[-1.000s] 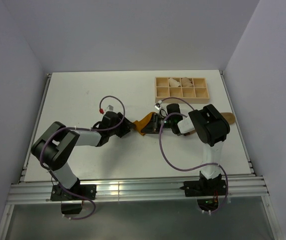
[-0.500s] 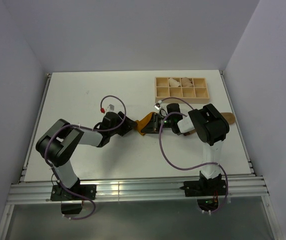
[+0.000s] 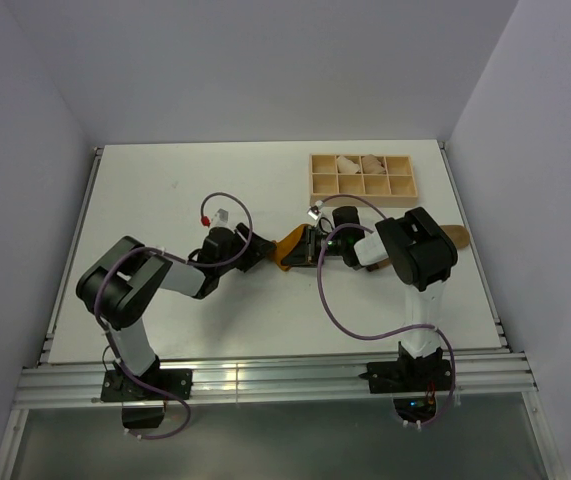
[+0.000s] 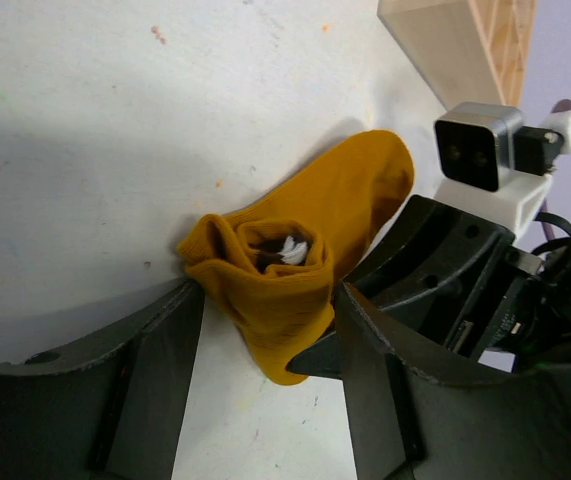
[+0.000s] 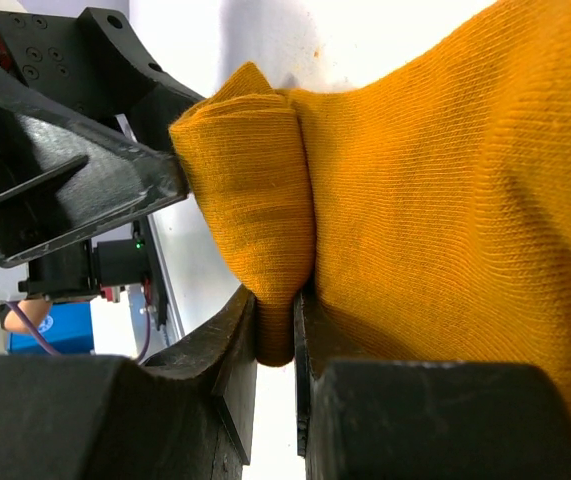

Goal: Roll the socks
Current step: Roll the sock at the center of the board.

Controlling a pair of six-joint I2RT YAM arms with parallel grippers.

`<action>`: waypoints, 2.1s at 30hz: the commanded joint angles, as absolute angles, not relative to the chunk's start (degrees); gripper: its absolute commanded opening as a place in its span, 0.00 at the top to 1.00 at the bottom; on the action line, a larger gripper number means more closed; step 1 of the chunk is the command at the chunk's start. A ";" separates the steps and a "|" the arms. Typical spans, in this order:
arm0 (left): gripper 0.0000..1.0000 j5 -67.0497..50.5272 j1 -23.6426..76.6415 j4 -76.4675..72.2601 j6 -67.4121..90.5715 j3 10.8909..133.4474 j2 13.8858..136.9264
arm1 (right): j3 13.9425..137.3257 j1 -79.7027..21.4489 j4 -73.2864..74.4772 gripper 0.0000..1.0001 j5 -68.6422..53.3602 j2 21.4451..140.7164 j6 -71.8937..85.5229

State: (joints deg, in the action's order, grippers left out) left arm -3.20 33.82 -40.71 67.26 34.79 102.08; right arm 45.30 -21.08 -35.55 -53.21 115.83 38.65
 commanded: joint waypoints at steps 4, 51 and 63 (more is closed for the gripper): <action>0.38 -6.06 33.75 -51.59 66.36 33.49 104.32 | 44.91 -21.36 -29.88 0.96 -51.42 119.18 37.18; 1.00 -1.23 34.98 -21.10 57.66 44.47 100.46 | 50.18 -43.32 -2.81 0.38 3.16 89.29 0.62; 1.00 -1.49 35.07 -19.25 57.13 45.26 100.02 | 51.50 -48.78 -9.31 0.36 9.40 95.97 -8.61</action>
